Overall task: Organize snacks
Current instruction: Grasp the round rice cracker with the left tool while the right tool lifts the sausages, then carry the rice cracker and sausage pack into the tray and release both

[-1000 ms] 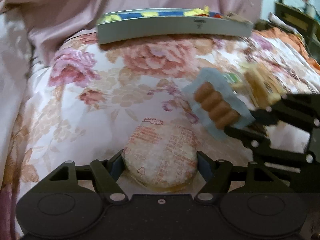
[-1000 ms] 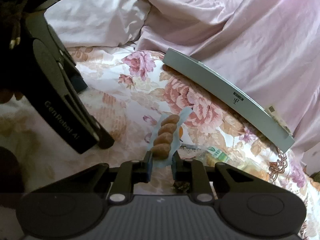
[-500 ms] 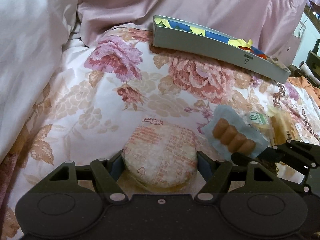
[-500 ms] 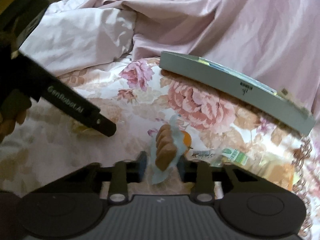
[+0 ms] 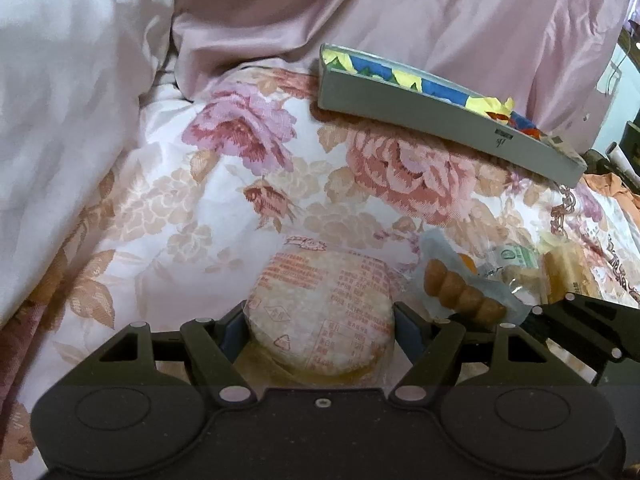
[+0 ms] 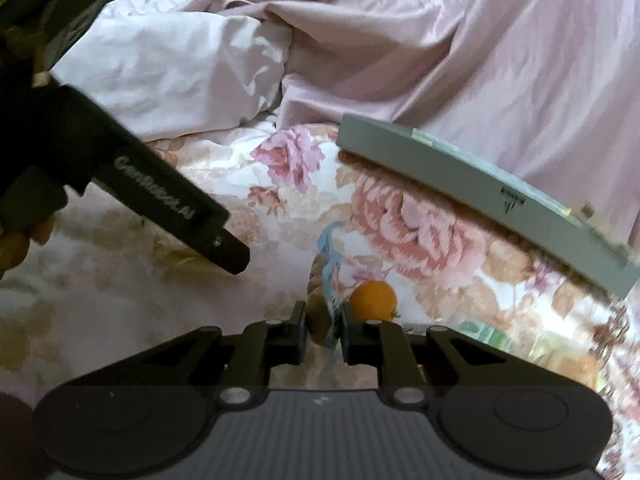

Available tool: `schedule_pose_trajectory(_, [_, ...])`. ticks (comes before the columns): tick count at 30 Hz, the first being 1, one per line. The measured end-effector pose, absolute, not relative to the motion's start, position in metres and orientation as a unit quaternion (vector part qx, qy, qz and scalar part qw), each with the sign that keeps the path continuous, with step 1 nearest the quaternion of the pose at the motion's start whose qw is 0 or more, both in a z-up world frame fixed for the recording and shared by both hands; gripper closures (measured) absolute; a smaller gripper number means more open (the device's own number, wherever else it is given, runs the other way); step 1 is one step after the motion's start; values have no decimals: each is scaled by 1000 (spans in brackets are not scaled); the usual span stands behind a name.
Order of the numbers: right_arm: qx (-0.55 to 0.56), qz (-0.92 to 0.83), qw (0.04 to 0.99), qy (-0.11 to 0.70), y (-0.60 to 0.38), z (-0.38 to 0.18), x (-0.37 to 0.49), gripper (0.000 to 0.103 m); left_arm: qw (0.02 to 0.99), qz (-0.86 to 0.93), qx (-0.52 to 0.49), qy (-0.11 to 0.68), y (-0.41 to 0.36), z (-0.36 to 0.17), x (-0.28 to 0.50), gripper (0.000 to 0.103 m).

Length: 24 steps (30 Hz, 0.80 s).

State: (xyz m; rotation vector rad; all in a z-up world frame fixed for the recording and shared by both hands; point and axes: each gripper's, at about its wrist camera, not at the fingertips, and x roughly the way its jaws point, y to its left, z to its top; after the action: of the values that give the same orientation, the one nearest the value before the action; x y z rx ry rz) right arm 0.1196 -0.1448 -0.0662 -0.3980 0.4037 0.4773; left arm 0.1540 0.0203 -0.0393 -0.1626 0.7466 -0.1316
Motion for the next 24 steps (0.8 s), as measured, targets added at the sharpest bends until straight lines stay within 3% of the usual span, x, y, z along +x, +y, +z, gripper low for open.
schedule_pose_trajectory(14, [-242,192,946,98,-155,-33,92,85,945,-63,-90,308,10,7,147,28])
schedule_pose_trajectory(24, [-220,129,967,26,-189,2,122,85,960,-89,-79,253,-24,64,203,28])
